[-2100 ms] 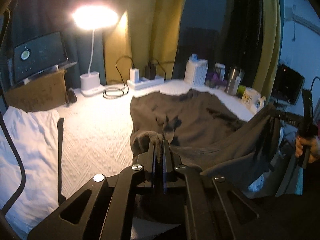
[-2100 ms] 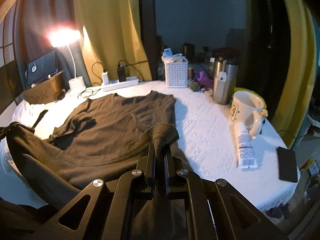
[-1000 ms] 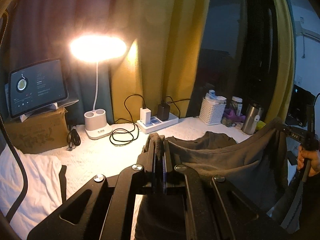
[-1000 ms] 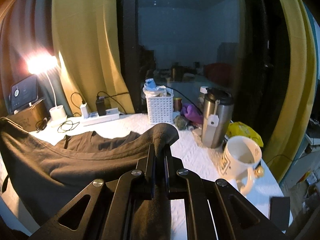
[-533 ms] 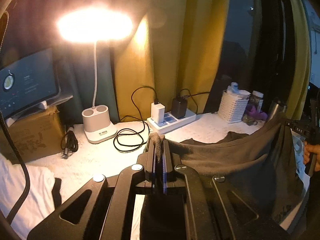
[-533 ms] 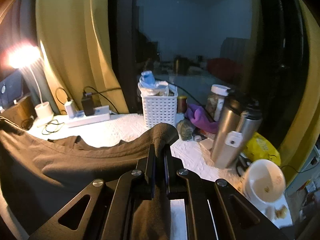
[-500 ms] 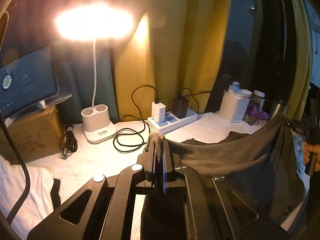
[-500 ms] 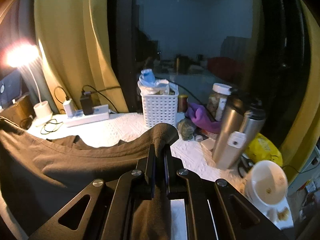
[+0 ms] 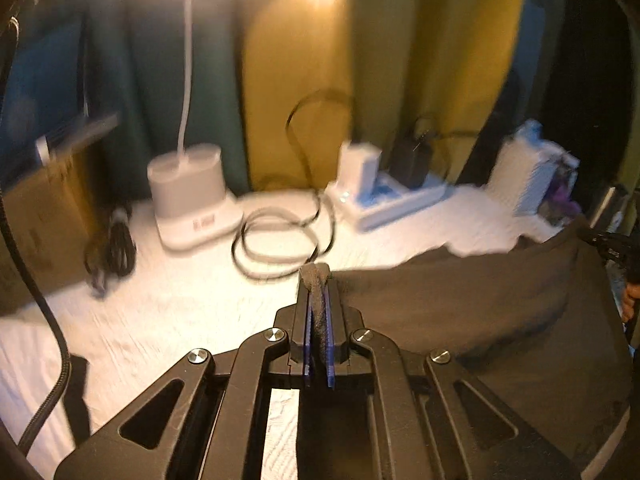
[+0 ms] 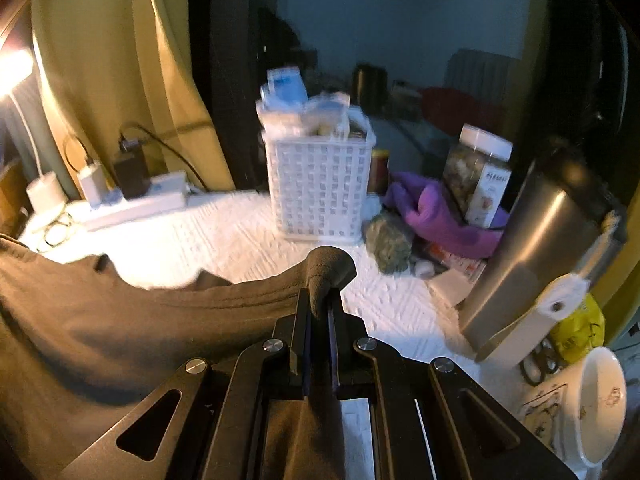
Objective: Fold small clothes
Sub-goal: 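Lift the hem with both grippers and fold it toward the collar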
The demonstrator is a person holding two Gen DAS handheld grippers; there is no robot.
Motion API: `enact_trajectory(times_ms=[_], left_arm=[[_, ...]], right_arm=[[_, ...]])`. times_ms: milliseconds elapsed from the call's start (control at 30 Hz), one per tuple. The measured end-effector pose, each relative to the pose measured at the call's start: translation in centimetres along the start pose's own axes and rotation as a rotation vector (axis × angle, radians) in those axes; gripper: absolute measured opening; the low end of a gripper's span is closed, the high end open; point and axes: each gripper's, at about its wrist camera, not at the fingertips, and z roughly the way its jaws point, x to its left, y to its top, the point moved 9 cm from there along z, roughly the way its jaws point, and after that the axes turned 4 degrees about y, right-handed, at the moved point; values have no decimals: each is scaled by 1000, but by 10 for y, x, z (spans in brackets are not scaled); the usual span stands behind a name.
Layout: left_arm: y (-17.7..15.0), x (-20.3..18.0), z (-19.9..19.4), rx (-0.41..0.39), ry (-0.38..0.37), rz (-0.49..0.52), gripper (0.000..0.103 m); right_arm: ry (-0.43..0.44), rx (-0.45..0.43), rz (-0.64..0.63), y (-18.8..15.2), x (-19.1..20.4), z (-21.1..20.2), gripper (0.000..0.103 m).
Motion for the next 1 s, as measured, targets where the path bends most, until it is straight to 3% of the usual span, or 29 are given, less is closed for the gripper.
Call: enact_trajectory(times_ms=[167, 333, 367, 400, 467, 500, 567, 633, 733, 900, 933, 967, 1000], left_arm=[[-39, 10, 38, 190, 23, -19, 6], [-51, 12, 32, 209, 22, -13, 10], [-52, 12, 30, 213, 23, -15, 10], [-53, 13, 28, 223, 28, -15, 11], [-52, 14, 24, 236, 26, -13, 17], [-48, 14, 23, 229, 8, -13, 21], [-35, 13, 15, 200, -37, -13, 41], [-21, 19, 12, 174, -43, -19, 50], [2, 25, 20, 150, -31, -18, 50], [7, 21, 65, 217, -44, -27, 49], [4, 17, 68, 230, -55, -26, 36], [-2, 11, 71, 252, -70, -12, 11], [-9, 6, 70, 269, -79, 2, 10]], right_arm=[[-46, 155, -69, -30, 5, 35, 7], [-103, 163, -124, -36, 6, 36, 15], [-126, 163, -113, -36, 1, 35, 28], [-151, 161, -107, -36, -3, 33, 49], [-200, 153, -78, -37, -17, 27, 74], [-175, 156, -59, -39, -20, 25, 74], [-148, 162, -46, -44, -22, 21, 74], [-144, 158, -52, -46, -22, 17, 74], [-122, 153, -36, -47, -20, 11, 74], [-100, 133, -26, -43, -12, 2, 74], [-99, 130, -26, -41, -10, 2, 74], [-97, 129, -28, -41, -8, 2, 74], [-94, 129, -31, -41, -7, 1, 74]])
